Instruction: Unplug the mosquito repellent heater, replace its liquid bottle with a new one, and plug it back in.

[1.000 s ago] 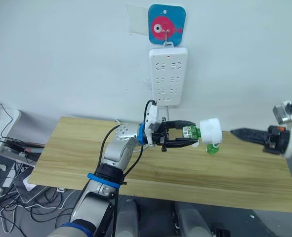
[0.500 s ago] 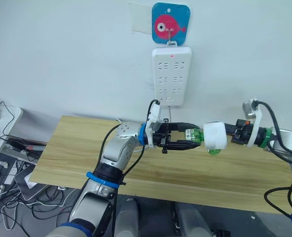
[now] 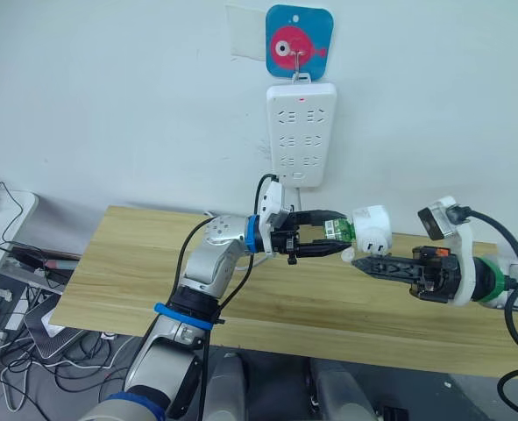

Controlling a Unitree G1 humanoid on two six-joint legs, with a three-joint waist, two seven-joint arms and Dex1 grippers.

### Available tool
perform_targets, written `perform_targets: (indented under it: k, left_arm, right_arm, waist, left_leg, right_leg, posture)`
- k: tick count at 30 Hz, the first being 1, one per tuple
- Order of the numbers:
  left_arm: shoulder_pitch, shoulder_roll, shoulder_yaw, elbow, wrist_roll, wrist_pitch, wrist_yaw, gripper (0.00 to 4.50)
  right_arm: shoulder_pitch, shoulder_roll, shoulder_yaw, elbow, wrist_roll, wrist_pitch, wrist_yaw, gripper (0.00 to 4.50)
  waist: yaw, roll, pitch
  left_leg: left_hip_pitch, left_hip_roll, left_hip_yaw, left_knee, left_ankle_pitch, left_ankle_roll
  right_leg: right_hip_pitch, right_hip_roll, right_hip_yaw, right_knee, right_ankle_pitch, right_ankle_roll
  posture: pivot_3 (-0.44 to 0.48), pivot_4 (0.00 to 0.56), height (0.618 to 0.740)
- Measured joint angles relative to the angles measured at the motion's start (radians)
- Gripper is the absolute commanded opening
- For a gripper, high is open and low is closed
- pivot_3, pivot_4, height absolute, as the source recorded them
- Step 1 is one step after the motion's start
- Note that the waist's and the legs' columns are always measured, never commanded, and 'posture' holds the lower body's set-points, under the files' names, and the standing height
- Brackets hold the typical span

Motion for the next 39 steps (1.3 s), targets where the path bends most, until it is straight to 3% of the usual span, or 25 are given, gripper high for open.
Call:
perform_targets:
  k: [8, 13, 16, 22, 28, 33, 39]
  left_arm:
    - [-0.002, 0.001, -0.021, 0.037, 0.030, -0.037, -0.025, 2.24]
    - [-0.004, -0.006, -0.039, 0.047, 0.040, -0.042, -0.047, 2.24]
    - [-0.004, -0.006, -0.039, 0.046, 0.036, -0.037, -0.057, 2.24]
    - [0.004, 0.004, -0.038, 0.016, 0.013, 0.005, -0.076, 2.24]
    - [0.009, 0.008, -0.023, -0.043, -0.038, 0.070, -0.056, 2.24]
    - [0.005, 0.007, -0.013, -0.032, -0.037, 0.091, -0.002, 2.24]
    - [-0.009, 0.006, -0.003, 0.003, -0.026, 0.046, 0.002, 2.24]
  right_arm:
    - [-0.175, -0.020, 0.051, 0.007, 0.008, -0.052, -0.029, 0.03]
    - [-0.327, 0.000, 0.119, 0.144, 0.004, -0.090, -0.166, 0.03]
    - [-0.362, -0.004, 0.141, 0.187, -0.090, -0.069, -0.140, 0.03]
    - [-0.287, -0.009, 0.162, 0.245, -0.429, -0.053, 0.057, 0.03]
    - [-0.264, 0.015, 0.162, 0.257, -0.547, -0.032, 0.163, 0.03]
    - [-0.171, 0.044, 0.113, 0.232, -0.568, 0.010, 0.195, 0.03]
    - [-0.093, 0.056, 0.030, 0.172, -0.447, 0.072, 0.133, 0.03]
  waist:
    - [0.000, 0.000, 0.000]
    - [-0.002, 0.000, 0.000]
    - [0.000, 0.000, 0.000]
    - [0.002, 0.000, 0.000]
    - [-0.002, 0.000, 0.000]
    - [0.002, 0.000, 0.000]
    - [0.002, 0.000, 0.000]
  left_leg:
    - [0.000, 0.000, 0.000, 0.000, 0.000, 0.000]
    - [0.000, 0.000, 0.001, 0.000, 0.000, 0.000]
    - [-0.001, 0.000, 0.000, -0.001, 0.000, 0.000]
    - [-0.001, 0.000, 0.000, -0.001, 0.000, 0.000]
    - [0.000, 0.000, 0.000, 0.000, 0.000, 0.000]
    - [-0.001, 0.000, 0.000, 0.000, 0.000, 0.000]
    - [-0.001, 0.000, 0.001, 0.001, 0.000, 0.000]
  right_leg:
    - [0.000, 0.000, 0.000, 0.000, 0.000, 0.000]
    - [-0.001, 0.000, 0.001, 0.000, 0.000, 0.000]
    - [-0.001, 0.000, 0.000, -0.001, 0.000, 0.000]
    - [-0.002, -0.002, 0.000, -0.001, 0.000, 0.000]
    - [-0.002, -0.001, 0.000, 0.001, 0.000, 0.000]
    - [-0.002, -0.001, 0.000, 0.001, 0.000, 0.000]
    - [-0.001, -0.003, 0.001, 0.001, 0.000, 0.000]
  posture:
    - [-0.024, 0.226, 0.740]
    - [-0.033, 0.223, 0.740]
    - [-0.026, 0.221, 0.740]
    - [-0.004, 0.224, 0.740]
    - [0.002, 0.227, 0.740]
    - [0.002, 0.227, 0.740]
    - [-0.004, 0.222, 0.740]
